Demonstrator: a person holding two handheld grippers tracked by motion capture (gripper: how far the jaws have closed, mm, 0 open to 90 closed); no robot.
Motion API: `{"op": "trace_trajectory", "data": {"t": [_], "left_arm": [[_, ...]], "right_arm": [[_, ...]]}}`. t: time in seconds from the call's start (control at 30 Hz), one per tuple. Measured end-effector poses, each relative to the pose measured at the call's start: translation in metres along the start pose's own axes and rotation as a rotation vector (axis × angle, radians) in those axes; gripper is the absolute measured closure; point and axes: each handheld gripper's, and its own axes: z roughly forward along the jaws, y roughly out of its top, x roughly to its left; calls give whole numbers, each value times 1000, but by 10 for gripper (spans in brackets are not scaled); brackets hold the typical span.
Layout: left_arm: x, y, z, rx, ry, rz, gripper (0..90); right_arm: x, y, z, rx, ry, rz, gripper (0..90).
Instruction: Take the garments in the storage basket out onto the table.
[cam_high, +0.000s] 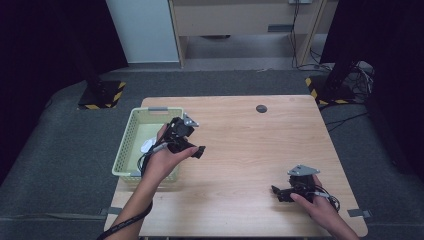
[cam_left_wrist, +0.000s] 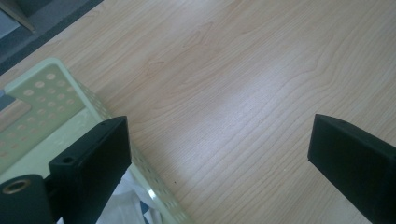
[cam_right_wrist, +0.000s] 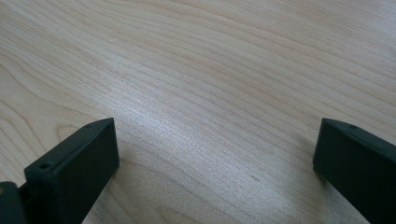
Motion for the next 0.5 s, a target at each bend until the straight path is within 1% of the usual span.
{"op": "trace_trajectory", "data": {"t": [0.07,0.1,0.17,0.37,0.5], "left_arm": [[5,1,-4,-2,3,-12,62],[5,1,-4,-2,3,-12,62],[10,1,-7,3,17,-16,61],[16,0,-14,16,36,-6,60],[20,-2,-15,23,47,-10,59]], "right_arm": [[0,0,0,0,0,0,6],[0,0,0,0,0,0,6],[0,0,0,0,0,0,6],[0,0,0,0,0,0,6],[0,0,0,0,0,0,6]]}}
